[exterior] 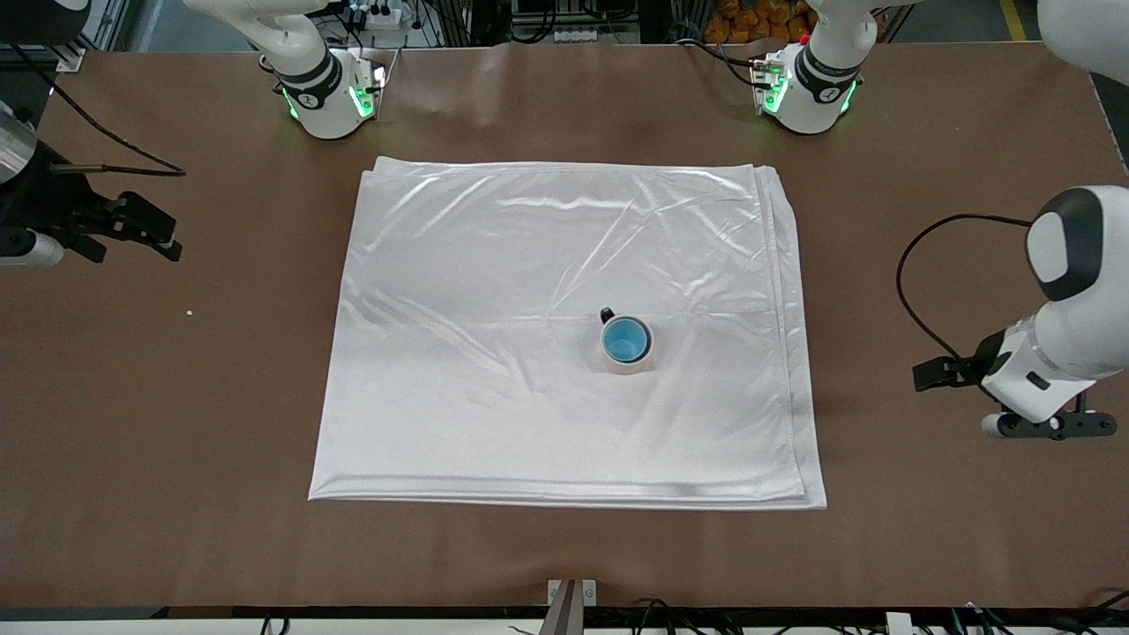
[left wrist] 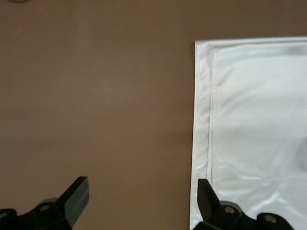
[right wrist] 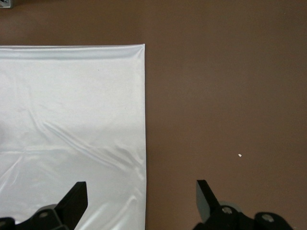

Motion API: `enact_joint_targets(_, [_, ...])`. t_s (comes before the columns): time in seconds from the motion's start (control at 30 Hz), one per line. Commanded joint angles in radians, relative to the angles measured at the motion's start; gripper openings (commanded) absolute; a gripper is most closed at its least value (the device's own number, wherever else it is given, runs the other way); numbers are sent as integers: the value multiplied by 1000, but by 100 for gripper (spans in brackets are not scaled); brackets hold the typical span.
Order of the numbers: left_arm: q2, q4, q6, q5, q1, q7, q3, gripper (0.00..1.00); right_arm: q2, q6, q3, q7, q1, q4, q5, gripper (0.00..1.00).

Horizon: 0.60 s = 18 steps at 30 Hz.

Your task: Place blue cup into white mug on cloth

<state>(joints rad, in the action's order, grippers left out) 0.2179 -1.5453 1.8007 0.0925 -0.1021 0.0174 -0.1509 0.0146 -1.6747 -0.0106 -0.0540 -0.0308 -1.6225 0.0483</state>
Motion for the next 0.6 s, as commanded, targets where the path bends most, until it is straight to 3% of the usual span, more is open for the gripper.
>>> enact_joint_targets(0.0, [-129,-95,-78,4,32,-27,8,100,2,4,1,13,-4,-2,19,100])
enact_joint_targets(0.3, [-221,-122,-193,-66,44,-53,8,100,2,3,15,14,-8,-2,19,100])
enact_joint_targets(0.57, [-305,-180,-207,-68,59,-76,57,100,2,3,27,14,-8,-5,19,100])
